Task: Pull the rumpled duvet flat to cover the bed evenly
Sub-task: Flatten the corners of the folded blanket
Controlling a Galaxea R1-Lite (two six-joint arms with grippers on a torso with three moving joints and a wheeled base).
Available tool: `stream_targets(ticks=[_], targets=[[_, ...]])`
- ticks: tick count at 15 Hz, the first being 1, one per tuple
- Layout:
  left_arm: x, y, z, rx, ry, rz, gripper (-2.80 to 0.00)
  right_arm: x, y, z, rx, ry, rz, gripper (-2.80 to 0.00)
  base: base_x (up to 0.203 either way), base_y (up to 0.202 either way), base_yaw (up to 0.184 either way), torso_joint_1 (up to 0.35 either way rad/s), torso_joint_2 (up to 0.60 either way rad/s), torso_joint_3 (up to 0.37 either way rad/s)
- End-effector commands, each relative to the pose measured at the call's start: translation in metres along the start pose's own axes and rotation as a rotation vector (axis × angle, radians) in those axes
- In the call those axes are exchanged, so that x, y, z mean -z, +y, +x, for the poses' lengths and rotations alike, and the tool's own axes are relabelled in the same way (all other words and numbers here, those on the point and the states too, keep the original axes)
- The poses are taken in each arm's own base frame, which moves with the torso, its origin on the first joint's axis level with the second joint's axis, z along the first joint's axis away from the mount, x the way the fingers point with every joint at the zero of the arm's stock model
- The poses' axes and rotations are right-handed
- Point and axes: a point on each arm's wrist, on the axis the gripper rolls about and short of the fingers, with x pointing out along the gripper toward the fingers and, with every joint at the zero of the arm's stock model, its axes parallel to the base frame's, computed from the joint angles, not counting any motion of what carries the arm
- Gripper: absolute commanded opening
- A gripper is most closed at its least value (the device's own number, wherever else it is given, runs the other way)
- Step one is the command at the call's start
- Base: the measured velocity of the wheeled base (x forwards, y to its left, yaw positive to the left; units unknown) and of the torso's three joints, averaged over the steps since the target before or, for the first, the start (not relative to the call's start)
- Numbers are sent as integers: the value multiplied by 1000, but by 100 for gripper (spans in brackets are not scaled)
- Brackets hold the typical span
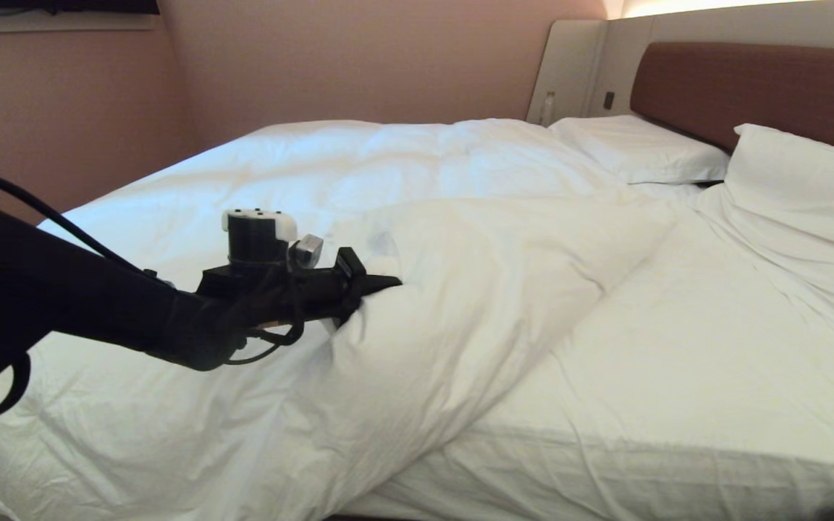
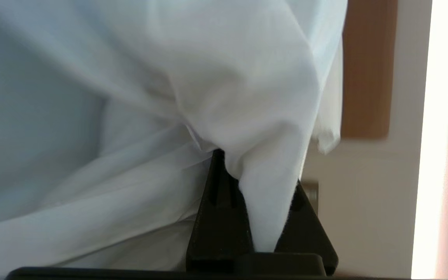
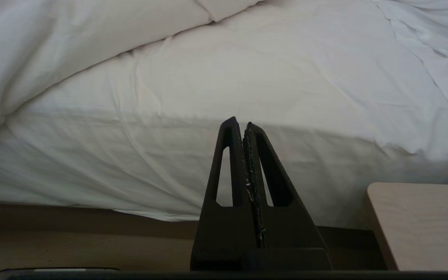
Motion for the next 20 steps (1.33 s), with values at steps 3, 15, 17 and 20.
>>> stream_targets(ticks=[3, 15, 17, 20], targets=[[38, -44, -2, 87, 83, 65, -280, 0, 0, 0, 0, 1, 0, -280, 0, 0, 0, 0, 0, 0], [136, -34, 7, 43, 361, 133, -280, 0, 0, 0, 0, 1, 0, -280, 0, 0, 0, 0, 0, 0], [146, -28, 11, 27, 395, 133, -280, 0, 0, 0, 0, 1, 0, -280, 0, 0, 0, 0, 0, 0], [155, -13, 16, -6, 431, 162, -280, 0, 0, 0, 0, 1, 0, -280, 0, 0, 0, 0, 0, 0]])
